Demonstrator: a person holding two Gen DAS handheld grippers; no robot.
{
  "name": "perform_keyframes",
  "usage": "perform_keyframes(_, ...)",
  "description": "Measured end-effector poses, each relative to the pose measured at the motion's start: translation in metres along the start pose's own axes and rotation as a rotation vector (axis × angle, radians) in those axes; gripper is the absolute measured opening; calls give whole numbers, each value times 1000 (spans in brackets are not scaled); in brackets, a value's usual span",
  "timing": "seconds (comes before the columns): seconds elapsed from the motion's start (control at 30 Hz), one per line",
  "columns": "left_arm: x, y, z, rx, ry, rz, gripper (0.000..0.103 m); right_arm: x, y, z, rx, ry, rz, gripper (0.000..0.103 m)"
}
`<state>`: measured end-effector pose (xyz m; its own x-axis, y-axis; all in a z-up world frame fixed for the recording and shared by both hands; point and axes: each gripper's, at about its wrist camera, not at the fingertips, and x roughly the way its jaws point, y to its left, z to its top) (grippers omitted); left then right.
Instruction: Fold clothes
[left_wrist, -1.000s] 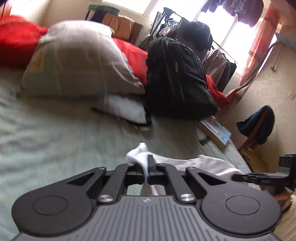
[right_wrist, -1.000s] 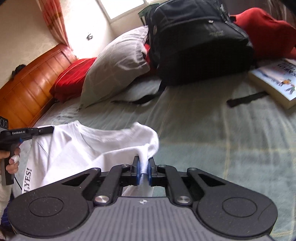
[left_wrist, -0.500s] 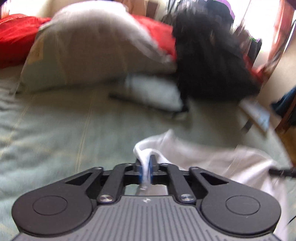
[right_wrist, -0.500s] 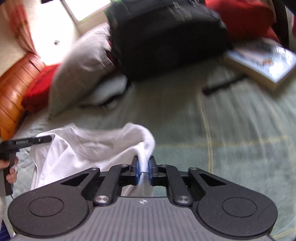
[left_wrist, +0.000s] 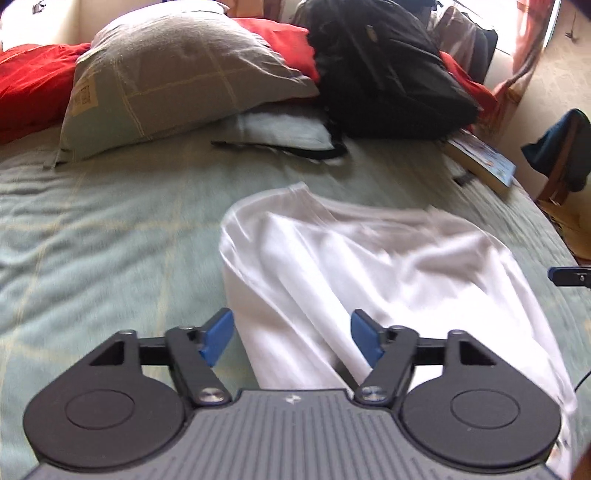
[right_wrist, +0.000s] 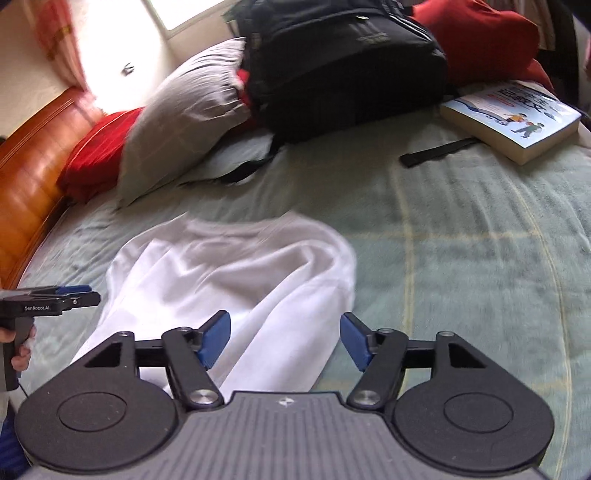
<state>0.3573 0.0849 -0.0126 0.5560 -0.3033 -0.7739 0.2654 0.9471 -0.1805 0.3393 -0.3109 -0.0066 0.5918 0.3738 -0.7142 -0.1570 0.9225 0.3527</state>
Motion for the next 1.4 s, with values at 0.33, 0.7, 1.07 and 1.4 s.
perform_keyframes(0.33,-62,-36,-86,64,44,145,78,-45,61,-70,-149,-14,-47,85)
perform_keyframes(0.7,-122,-56,-178,77,-16,81,89,-57,98,-133,-136,-24,-27,92)
perform_keyframes(1.07,-87,-74,-198,147,-120,172,89,-60,116,-165,-108,-62,-7,94)
perform_keyframes(1.4,-75,-68,-191,110,-178,360,89,-62,105,-153,-80,-121,-5,95)
